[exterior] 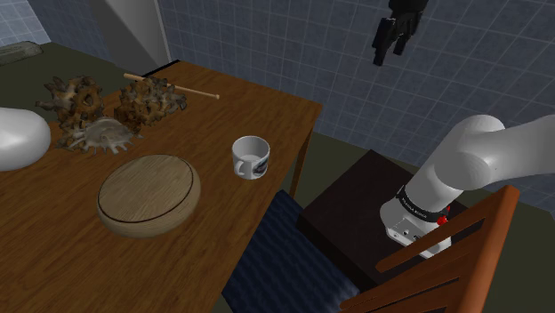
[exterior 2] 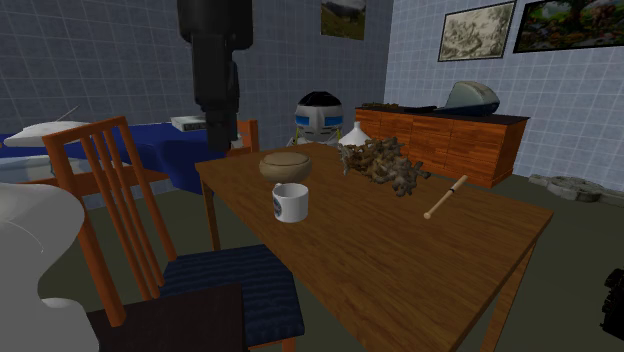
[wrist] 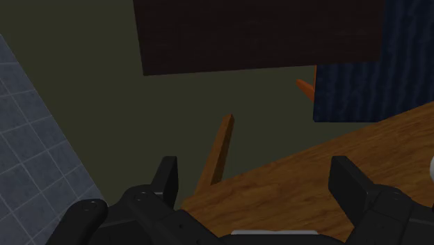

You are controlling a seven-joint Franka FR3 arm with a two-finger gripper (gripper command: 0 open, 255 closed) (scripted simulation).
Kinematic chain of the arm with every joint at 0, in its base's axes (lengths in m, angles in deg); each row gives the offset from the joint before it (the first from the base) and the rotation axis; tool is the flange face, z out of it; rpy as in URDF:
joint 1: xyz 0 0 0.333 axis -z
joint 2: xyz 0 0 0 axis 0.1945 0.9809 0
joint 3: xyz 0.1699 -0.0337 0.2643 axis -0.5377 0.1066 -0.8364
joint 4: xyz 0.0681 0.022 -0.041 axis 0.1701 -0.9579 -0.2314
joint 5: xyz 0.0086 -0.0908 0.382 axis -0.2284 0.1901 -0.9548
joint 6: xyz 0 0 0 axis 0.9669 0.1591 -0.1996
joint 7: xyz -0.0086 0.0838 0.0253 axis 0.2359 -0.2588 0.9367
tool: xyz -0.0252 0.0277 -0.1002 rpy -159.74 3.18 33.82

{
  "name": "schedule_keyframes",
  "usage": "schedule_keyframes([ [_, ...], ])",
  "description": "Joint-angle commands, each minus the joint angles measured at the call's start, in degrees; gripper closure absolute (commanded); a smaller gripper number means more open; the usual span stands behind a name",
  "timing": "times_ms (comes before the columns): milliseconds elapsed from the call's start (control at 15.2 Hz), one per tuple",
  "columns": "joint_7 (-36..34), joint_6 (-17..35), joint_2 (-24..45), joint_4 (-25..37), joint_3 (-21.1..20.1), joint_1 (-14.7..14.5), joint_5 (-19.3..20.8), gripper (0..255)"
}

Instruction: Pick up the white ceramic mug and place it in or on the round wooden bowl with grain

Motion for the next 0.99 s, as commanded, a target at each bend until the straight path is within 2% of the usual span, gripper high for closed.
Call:
schedule_keyframes([
  [0,0.0,0.0,0.0,0.0,0.0,0.0,0.0,0],
  [462,-6.7,10.1,5.0,-5.0,-5.3,-2.2,-6.1,0],
  [924,-12.8,20.9,13.6,-6.6,-11.0,-4.3,-11.0,0],
])
